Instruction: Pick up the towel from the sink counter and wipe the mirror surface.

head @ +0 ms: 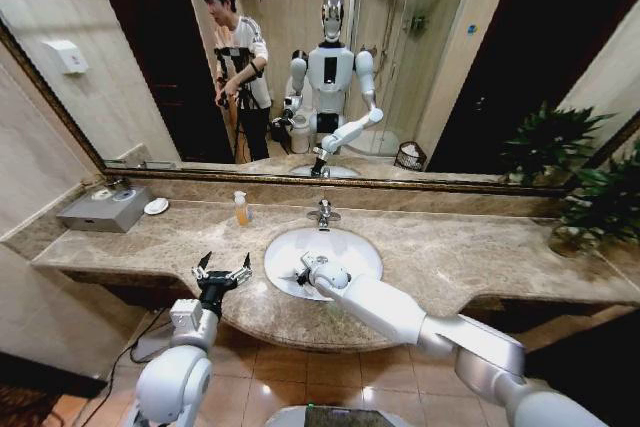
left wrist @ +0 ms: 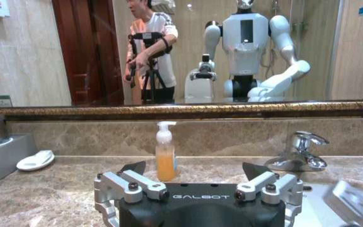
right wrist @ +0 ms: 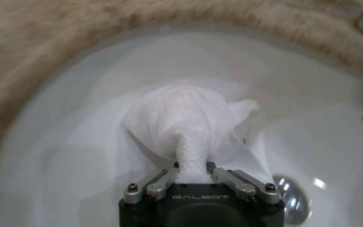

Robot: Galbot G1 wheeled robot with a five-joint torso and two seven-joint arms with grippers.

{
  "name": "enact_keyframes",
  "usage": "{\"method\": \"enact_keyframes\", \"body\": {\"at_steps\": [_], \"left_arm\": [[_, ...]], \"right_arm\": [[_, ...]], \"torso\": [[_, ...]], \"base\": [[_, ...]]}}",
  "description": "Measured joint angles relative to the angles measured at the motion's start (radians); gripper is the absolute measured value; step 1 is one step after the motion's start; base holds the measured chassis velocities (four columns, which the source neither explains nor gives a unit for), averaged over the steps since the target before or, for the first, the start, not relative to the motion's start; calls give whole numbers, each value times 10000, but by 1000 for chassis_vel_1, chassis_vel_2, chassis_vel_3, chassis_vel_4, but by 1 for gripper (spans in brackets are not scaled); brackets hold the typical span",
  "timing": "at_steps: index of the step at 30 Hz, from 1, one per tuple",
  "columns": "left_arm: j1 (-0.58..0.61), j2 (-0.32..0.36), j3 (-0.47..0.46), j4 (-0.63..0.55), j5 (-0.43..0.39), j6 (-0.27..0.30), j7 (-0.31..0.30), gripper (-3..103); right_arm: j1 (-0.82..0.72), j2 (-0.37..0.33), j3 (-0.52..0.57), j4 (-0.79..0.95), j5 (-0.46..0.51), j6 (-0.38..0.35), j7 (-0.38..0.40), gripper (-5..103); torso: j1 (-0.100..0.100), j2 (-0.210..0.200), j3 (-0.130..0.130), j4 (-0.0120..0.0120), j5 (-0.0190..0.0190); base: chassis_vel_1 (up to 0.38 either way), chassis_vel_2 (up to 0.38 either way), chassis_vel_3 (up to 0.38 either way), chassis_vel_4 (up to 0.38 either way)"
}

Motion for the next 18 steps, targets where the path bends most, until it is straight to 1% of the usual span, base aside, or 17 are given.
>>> {"method": "enact_keyframes", "body": {"at_steps": [2,5,8,9,10,11,12,15,16,18], "left_arm": [[0,0,-1,0,0,0,0,100],[0,0,0,0,0,0,0,100],[0,0,0,0,0,0,0,100],[1,0,-1,0,0,0,0,100],[1,0,-1,0,0,0,0,100],[0,0,0,0,0,0,0,100],[0,0,-1,0,0,0,0,100],[0,0,0,0,0,0,0,100],[0,0,0,0,0,0,0,100],[0,0,0,0,0,0,0,100]], "right_arm": [[64,111,87,-227,-115,47,-63,10],[459,461,443,-1159,-546,225,-411,10],[603,432,566,-1352,-622,235,-525,10],[588,286,566,-1190,-568,151,-529,10],[588,286,566,-1190,-568,151,-529,10],[522,150,516,-948,-483,94,-488,10],[404,0,424,-643,-361,61,-394,10],[-143,-425,209,503,112,-151,81,10],[-143,-425,209,503,112,-151,81,10],[-501,-754,53,1326,445,-358,431,10]], "torso": [[0,0,0,0,0],[0,0,0,-1,-3],[2,0,0,-5,-3],[2,0,0,-5,0],[2,0,0,-5,0],[2,0,0,-9,-6],[2,0,0,-9,-2],[2,0,0,-6,-1],[2,0,0,-6,-1],[-1,0,-1,-5,1]], "base": [[0,0,0,0],[0,0,0,0],[0,0,0,0],[0,0,0,0],[0,0,0,0],[0,0,0,0],[0,0,0,0],[0,0,0,0],[0,0,0,0],[0,0,0,0]]}}
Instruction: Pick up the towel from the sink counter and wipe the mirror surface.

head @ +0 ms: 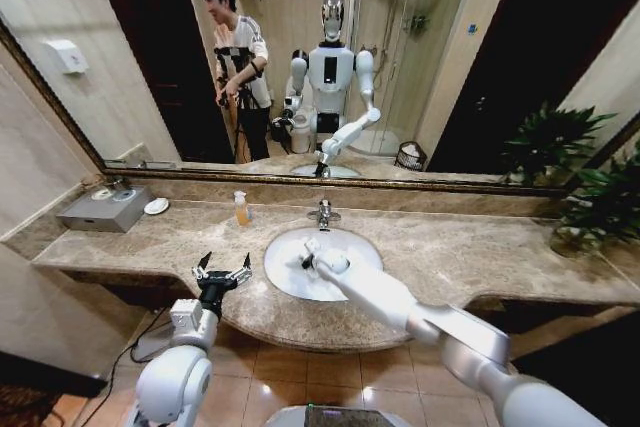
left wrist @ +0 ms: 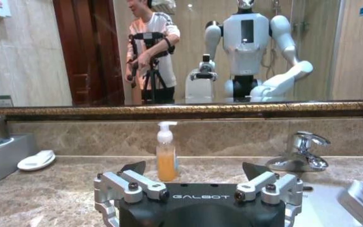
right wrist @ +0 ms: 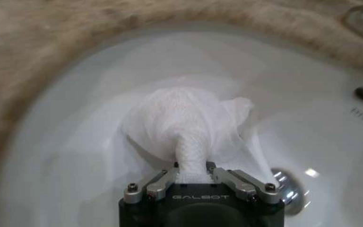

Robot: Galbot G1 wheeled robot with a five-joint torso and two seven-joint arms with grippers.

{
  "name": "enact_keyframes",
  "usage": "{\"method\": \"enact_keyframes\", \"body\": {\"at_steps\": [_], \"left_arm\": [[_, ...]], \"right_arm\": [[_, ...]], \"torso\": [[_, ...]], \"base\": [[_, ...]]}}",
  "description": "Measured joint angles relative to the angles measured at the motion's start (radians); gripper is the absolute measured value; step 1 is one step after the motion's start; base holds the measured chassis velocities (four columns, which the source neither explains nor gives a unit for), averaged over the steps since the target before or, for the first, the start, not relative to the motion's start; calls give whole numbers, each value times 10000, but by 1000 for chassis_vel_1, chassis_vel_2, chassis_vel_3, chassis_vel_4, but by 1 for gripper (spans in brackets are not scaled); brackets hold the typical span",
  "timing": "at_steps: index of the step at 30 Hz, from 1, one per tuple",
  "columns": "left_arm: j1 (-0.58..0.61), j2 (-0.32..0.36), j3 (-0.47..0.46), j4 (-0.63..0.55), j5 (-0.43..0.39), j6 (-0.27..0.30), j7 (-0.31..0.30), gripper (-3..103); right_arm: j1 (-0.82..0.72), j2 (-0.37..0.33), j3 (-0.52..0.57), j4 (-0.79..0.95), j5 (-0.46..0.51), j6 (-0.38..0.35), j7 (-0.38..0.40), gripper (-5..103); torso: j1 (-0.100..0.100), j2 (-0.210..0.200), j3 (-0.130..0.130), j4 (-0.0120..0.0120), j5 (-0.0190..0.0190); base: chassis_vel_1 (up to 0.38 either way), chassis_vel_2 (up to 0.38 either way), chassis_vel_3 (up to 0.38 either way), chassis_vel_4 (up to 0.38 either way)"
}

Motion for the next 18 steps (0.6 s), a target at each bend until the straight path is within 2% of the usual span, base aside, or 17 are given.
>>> {"method": "enact_keyframes", "body": {"at_steps": [5,10,13,18], "left_arm": [[0,0,0,0,0,0,0,100],[0,1,-2,0,0,0,0,100],[0,0,0,0,0,0,0,100],[0,0,0,0,0,0,0,100]], "right_arm": [[-101,-193,-198,453,205,-109,137,10],[356,415,153,-879,-291,176,-176,10],[651,597,378,-1622,-611,408,-396,10],[1020,556,515,-2133,-758,580,-618,10]], "torso": [[0,1,0,-5,-5],[0,0,1,5,-2],[1,0,1,3,-3],[3,0,1,-1,-3]], "base": [[0,0,0,0],[0,0,0,0],[0,0,0,0],[0,0,0,0]]}}
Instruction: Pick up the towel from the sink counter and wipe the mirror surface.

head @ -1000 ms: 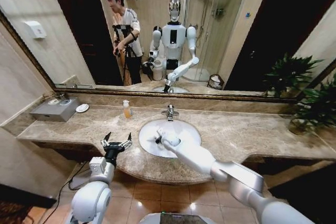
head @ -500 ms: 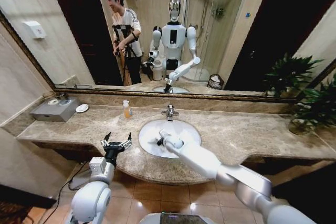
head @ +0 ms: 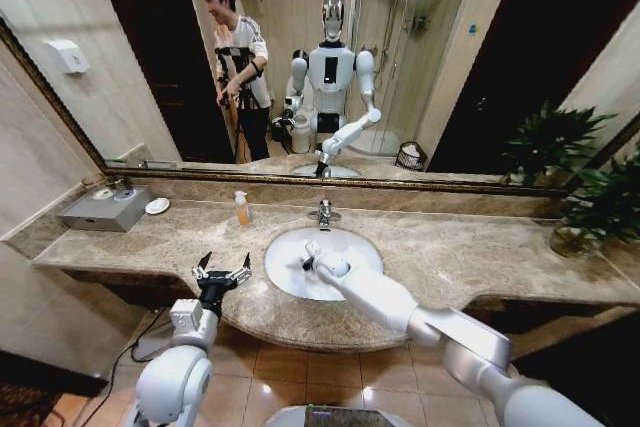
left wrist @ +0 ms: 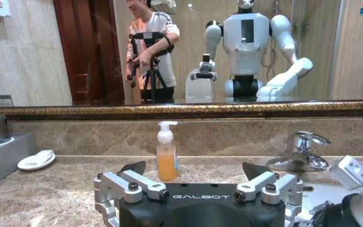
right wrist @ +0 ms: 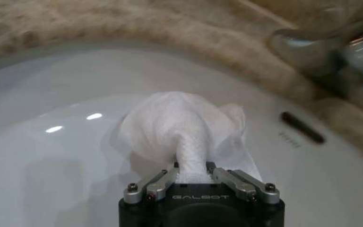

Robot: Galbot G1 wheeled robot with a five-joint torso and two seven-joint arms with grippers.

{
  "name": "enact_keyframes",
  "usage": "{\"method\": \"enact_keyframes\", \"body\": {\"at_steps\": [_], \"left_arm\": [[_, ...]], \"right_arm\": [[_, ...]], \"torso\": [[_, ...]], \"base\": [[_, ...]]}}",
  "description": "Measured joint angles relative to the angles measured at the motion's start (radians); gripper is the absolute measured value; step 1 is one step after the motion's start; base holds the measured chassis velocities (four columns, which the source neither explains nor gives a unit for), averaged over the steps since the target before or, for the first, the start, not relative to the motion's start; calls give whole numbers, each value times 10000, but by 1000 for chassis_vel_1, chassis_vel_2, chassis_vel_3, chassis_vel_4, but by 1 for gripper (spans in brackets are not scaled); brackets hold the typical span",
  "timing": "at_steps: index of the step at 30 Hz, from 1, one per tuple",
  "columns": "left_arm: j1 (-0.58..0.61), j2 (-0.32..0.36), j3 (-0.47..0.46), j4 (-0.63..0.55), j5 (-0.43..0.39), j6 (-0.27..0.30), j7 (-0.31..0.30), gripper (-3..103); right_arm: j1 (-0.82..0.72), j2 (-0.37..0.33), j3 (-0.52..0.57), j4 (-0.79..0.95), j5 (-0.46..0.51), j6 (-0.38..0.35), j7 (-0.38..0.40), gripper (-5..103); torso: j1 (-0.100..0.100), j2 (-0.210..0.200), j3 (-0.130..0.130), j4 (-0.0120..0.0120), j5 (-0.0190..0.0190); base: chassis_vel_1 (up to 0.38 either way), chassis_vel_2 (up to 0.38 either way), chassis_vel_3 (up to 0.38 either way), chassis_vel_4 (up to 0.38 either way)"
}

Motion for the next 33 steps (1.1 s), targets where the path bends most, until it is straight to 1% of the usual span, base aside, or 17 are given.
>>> {"method": "enact_keyframes", "body": {"at_steps": [2,3,5,7,10,11,15,16,19,21,23,24,26,29,30,32,33], "left_arm": [[1,0,0,0,0,0,0,100],[0,0,0,0,0,0,0,100],[0,0,-1,0,0,0,0,100],[1,0,-1,0,0,0,0,100],[1,0,0,0,0,0,0,100],[0,0,0,0,0,0,0,100],[0,0,0,0,0,0,0,100],[0,0,0,0,0,0,0,100],[1,0,0,0,0,0,0,100],[1,0,0,0,0,0,0,100],[0,0,0,0,0,0,0,100],[0,0,0,0,0,0,0,100],[1,0,0,0,0,0,0,100],[0,0,0,0,0,0,0,100],[0,0,0,0,0,0,0,100],[0,0,0,0,0,0,0,100],[0,0,0,0,0,0,0,100]], "right_arm": [[-6,-134,-70,244,104,-87,-3,10],[-104,-267,-215,685,314,-181,65,10],[-182,-320,-299,915,433,-241,124,10],[-504,-439,-594,1587,679,-347,321,10],[-702,-549,-835,2039,873,-414,508,10],[-805,-664,-1047,2442,1063,-463,711,10],[-844,-602,-1078,2578,1147,-490,832,10],[-775,-478,-1045,2444,1166,-490,868,10],[-578,-321,-971,2137,1157,-485,858,10],[-300,-128,-696,1565,1000,-400,658,10],[-246,-81,-568,1396,915,-368,558,10],[-146,-3,-267,1052,750,-303,398,10],[-135,0,-201,989,722,-289,377,10],[-397,-297,-62,1242,659,-273,268,10],[-397,-297,-62,1242,659,-273,268,10],[-807,-585,-74,1786,674,-296,339,10],[-1022,-756,-108,2108,726,-346,413,10]], "torso": [[0,0,0,-3,-1],[0,0,0,-3,0],[0,0,-1,-1,1],[-1,0,0,2,3],[-3,0,0,2,1],[-3,0,-1,0,0],[-3,1,-1,-3,-2],[-3,0,0,0,3],[-3,0,-1,3,2],[-3,0,0,4,0],[-2,0,0,3,0],[-1,0,0,2,0],[-1,0,0,2,1],[-1,0,0,-1,-1],[-1,0,0,-1,-1],[-1,0,0,-2,2],[-2,0,-1,1,3]], "base": [[0,0,0,0],[0,0,0,0],[0,0,0,0],[0,0,0,0],[0,0,0,0],[0,0,0,0],[0,0,0,0],[0,0,0,0],[0,0,0,0],[0,0,0,0],[0,0,0,0],[0,0,0,0],[0,0,0,0],[0,0,0,0],[0,0,0,0],[0,0,0,0],[0,0,0,0]]}}
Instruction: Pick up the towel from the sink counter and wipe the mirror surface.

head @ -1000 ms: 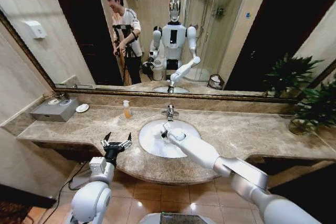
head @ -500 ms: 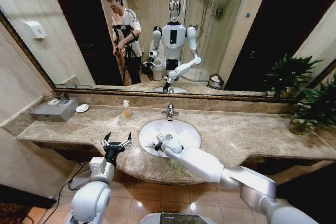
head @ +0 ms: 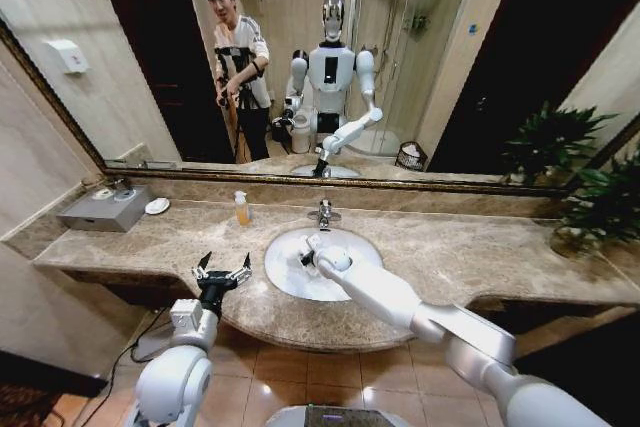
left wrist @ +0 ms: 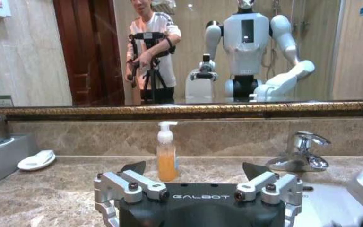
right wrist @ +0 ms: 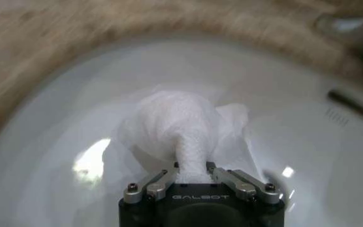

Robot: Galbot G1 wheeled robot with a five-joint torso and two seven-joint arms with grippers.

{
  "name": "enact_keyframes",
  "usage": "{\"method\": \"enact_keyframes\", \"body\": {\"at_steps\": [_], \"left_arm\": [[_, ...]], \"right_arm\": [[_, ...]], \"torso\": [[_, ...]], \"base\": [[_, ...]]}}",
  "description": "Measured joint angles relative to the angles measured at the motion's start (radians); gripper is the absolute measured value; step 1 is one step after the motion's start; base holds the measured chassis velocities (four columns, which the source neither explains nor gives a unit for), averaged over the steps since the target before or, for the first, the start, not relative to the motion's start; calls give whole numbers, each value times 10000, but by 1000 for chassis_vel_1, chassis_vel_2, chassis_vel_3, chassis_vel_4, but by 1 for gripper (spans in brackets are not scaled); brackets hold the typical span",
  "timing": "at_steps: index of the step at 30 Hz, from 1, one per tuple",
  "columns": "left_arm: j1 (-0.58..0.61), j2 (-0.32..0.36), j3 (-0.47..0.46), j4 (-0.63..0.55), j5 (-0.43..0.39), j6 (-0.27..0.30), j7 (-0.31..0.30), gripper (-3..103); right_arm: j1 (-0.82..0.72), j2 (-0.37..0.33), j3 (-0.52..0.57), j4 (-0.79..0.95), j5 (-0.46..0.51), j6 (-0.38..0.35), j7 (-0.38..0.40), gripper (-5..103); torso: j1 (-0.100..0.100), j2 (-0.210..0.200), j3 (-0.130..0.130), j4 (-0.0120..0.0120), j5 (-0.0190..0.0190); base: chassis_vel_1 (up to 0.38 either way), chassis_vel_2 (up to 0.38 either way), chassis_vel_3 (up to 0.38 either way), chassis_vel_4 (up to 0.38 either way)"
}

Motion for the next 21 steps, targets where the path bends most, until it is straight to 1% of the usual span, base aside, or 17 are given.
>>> {"method": "enact_keyframes", "body": {"at_steps": [2,4,8,13,15,17,21], "left_arm": [[0,0,1,0,-1,0,0,100],[0,0,0,0,0,0,0,100],[0,0,0,0,0,0,0,100],[0,0,1,0,0,0,0,100],[0,0,0,0,0,0,0,100],[0,0,0,0,0,0,0,100],[0,0,0,0,0,0,0,100]], "right_arm": [[-76,-82,-26,145,38,-28,35,10],[-390,-560,-209,911,299,-162,271,10],[-493,-756,-306,1319,432,-253,390,10],[-317,-448,-221,894,412,-195,455,10],[9,-134,5,256,193,-60,324,10],[125,-33,96,-22,55,37,232,10],[531,489,603,-1367,-530,481,-64,10]], "torso": [[-1,0,0,-2,0],[-1,0,0,-3,-2],[-1,0,0,-5,-3],[-1,0,0,0,-2],[-1,0,0,3,-2],[-1,0,0,3,-2],[1,0,0,-1,-3]], "base": [[0,0,0,0],[0,0,0,0],[0,0,0,0],[0,0,0,0],[0,0,0,0],[0,0,0,0],[0,0,0,0]]}}
